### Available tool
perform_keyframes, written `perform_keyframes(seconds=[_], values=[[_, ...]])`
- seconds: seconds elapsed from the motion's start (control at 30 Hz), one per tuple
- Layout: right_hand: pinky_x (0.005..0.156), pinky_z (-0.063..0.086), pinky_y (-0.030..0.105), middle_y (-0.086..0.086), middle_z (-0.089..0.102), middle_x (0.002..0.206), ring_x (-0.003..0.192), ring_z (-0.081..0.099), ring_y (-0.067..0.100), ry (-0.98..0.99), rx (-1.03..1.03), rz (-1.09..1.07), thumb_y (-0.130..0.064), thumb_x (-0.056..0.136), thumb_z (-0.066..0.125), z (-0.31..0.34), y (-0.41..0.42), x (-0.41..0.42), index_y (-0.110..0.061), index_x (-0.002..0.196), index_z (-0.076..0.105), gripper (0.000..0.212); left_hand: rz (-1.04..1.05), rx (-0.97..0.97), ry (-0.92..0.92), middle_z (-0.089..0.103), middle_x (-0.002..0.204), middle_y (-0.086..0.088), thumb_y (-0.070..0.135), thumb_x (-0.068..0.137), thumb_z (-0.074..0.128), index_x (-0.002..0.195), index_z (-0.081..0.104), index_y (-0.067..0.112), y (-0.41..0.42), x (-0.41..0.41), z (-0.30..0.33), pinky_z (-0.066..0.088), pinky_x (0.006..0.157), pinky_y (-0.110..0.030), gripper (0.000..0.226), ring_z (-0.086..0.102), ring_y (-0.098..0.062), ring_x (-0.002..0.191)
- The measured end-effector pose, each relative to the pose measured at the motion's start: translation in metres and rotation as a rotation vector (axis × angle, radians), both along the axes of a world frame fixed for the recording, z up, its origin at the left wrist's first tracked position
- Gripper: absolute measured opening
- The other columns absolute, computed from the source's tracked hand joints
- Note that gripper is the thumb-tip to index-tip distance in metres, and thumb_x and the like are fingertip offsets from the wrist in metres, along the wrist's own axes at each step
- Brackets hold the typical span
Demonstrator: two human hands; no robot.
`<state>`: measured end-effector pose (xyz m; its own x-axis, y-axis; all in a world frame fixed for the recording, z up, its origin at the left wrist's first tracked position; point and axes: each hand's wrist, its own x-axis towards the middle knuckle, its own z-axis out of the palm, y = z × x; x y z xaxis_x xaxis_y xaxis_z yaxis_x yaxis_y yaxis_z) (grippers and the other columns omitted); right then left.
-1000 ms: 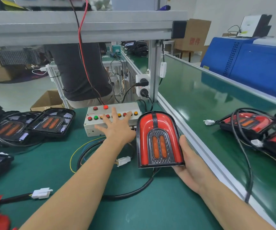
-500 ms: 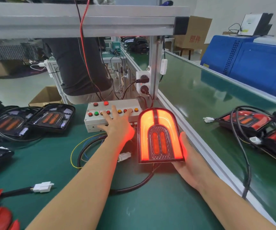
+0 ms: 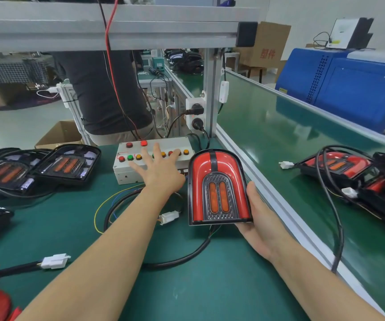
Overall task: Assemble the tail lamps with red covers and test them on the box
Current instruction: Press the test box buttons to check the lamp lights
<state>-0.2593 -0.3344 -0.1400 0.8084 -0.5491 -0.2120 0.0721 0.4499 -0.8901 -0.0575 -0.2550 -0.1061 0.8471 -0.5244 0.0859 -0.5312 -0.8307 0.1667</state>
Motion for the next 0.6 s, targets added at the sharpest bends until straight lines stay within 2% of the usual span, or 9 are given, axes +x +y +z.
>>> perform_keyframes(seconds=[0.1, 0.23, 0.4, 0.6], values=[[0.073, 0.056, 0.017, 0.003, 0.073, 0.112, 0.104, 0.068, 0.012, 0.008, 0.003, 0.002, -0.061, 0.083, 0.042, 0.0013, 0.0008, -0.0004, -0.025, 0.103, 0.076, 0.053, -0.03, 0.011, -0.071, -0.006, 0.159, -0.007, 0.025, 0.081, 0.053, 0.146, 0.017, 0.042, 0.0011, 0.0025, -0.0012, -0.008, 0.104, -0.069, 0.076, -0.015, -0.037, 0.143], [0.073, 0.057, 0.018, 0.004, 0.073, 0.112, 0.104, 0.068, 0.013, 0.009, 0.017, 0.004, -0.061, 0.083, 0.042, 0.0009, 0.0005, -0.0001, -0.022, 0.106, 0.075, 0.056, -0.073, 0.034, -0.119, -0.002, 0.159, -0.005, 0.024, 0.082, 0.052, 0.145, 0.022, 0.042, 0.0024, 0.0051, -0.0021, -0.008, 0.107, -0.067, 0.071, -0.013, -0.035, 0.144], [0.094, 0.048, 0.033, 0.007, 0.072, 0.115, 0.108, 0.067, 0.017, -0.003, 0.027, -0.018, -0.06, 0.082, 0.042, -0.002, -0.0019, 0.0019, -0.02, 0.119, 0.067, 0.06, -0.109, 0.048, -0.211, 0.002, 0.159, -0.007, 0.017, 0.083, 0.054, 0.144, 0.028, 0.042, 0.0025, 0.0086, -0.0039, -0.009, 0.107, -0.066, 0.07, -0.008, -0.034, 0.145], [0.093, 0.047, 0.032, 0.008, 0.071, 0.116, 0.107, 0.067, 0.017, -0.024, 0.068, -0.03, -0.059, 0.082, 0.044, 0.0, -0.0012, 0.0026, -0.019, 0.115, 0.07, 0.058, -0.131, 0.072, -0.284, 0.008, 0.158, -0.01, 0.016, 0.082, 0.055, 0.143, 0.032, 0.039, 0.0014, 0.0097, -0.0042, -0.01, 0.107, -0.065, 0.069, -0.005, -0.037, 0.144]])
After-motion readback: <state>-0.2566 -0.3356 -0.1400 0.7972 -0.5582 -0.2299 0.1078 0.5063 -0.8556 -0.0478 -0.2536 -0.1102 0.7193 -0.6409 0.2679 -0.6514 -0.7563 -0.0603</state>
